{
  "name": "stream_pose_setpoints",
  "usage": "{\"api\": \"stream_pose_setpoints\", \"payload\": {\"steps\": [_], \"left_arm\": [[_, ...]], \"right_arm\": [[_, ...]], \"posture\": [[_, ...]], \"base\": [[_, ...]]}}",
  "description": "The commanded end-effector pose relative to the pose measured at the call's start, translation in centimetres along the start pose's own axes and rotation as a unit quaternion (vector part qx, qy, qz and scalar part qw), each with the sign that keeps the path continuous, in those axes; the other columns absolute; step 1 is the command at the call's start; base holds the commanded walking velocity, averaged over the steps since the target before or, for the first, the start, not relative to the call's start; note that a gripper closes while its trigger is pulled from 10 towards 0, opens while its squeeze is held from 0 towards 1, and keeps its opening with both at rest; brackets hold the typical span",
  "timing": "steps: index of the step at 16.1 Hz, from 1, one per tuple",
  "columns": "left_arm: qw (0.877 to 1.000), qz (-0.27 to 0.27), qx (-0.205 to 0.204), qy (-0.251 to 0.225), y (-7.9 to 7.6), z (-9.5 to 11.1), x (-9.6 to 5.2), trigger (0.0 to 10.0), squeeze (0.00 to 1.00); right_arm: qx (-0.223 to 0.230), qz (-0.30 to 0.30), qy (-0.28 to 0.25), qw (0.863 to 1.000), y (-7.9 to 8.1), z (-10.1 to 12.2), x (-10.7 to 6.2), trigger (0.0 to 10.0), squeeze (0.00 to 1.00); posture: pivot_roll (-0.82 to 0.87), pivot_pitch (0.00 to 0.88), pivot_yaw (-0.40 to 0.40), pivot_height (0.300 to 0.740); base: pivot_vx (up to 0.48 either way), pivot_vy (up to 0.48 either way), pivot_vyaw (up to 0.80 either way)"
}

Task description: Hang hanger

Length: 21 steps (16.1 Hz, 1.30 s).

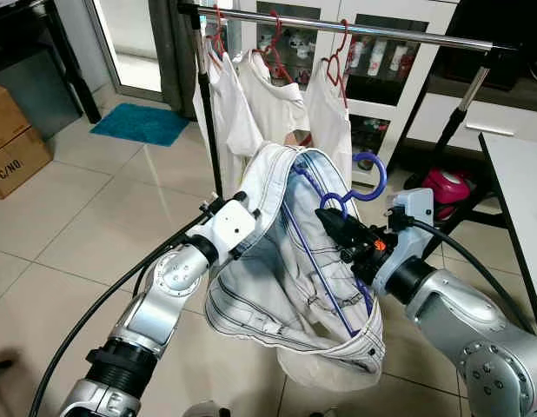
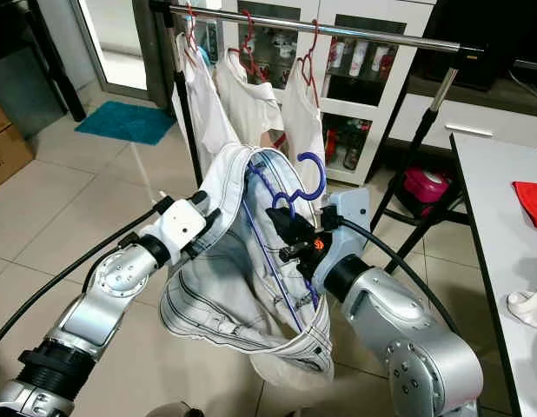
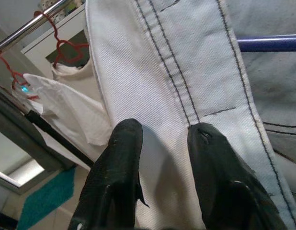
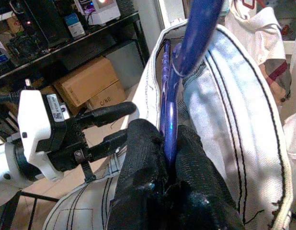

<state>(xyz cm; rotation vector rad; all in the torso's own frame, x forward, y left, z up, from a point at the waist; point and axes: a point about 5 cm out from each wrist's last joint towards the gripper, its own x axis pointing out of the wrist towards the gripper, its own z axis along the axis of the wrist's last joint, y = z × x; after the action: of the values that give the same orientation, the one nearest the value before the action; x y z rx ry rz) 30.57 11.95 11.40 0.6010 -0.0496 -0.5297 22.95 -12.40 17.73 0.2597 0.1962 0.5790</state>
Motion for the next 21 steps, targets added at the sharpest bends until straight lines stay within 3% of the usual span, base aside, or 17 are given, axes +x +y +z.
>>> {"api": "stream_pose_setpoints", "payload": {"steps": [1,8,12,17,18,20,21], "left_arm": [[1.0,0.013,-0.001,0.0,0.4,0.2,0.0,0.0,0.0],[1.0,0.019,-0.023,0.002,0.4,0.2,-0.2,0.0,0.0],[0.997,0.053,-0.045,-0.036,1.2,1.0,-0.5,0.0,0.0],[0.995,0.079,-0.054,-0.041,2.0,1.0,-0.7,0.0,0.0],[0.994,0.074,-0.059,-0.05,1.9,1.2,-0.7,0.0,0.0],[0.988,0.029,-0.106,-0.113,0.8,2.8,-0.6,0.0,0.0],[0.974,-0.044,-0.125,-0.183,-0.6,5.1,-0.7,10.0,0.73]], "right_arm": [[-0.006,0.01,-0.035,0.999,0.2,1.3,-0.1,0.0,0.0],[-0.004,0.009,-0.039,0.999,0.2,1.4,-0.1,0.0,0.0],[-0.003,0.011,-0.042,0.999,0.2,1.5,0.0,0.0,0.0],[-0.002,0.008,-0.042,0.999,0.2,1.5,0.0,0.0,0.0],[-0.002,0.006,-0.043,0.999,0.1,1.5,-0.1,0.0,0.0],[-0.004,0.002,-0.045,0.999,0.0,1.6,0.0,0.0,0.0],[-0.011,-0.001,-0.043,0.999,-0.1,1.6,0.1,0.0,0.0]], "posture": [[-0.08,0.0,-0.006,0.74],[-0.07,0.0,-0.012,0.74],[-0.07,0.001,-0.012,0.74],[-0.07,0.006,-0.009,0.74],[-0.07,0.006,-0.009,0.74],[-0.07,0.014,-0.007,0.74],[-0.07,0.017,-0.006,0.74]], "base": [[0.0,0.0,0.0],[0.0,0.0,0.0],[0.0,0.0,0.0],[0.0,0.0,0.0],[0.0,0.0,0.0],[0.0,0.0,0.0],[0.0,0.0,0.0]]}}
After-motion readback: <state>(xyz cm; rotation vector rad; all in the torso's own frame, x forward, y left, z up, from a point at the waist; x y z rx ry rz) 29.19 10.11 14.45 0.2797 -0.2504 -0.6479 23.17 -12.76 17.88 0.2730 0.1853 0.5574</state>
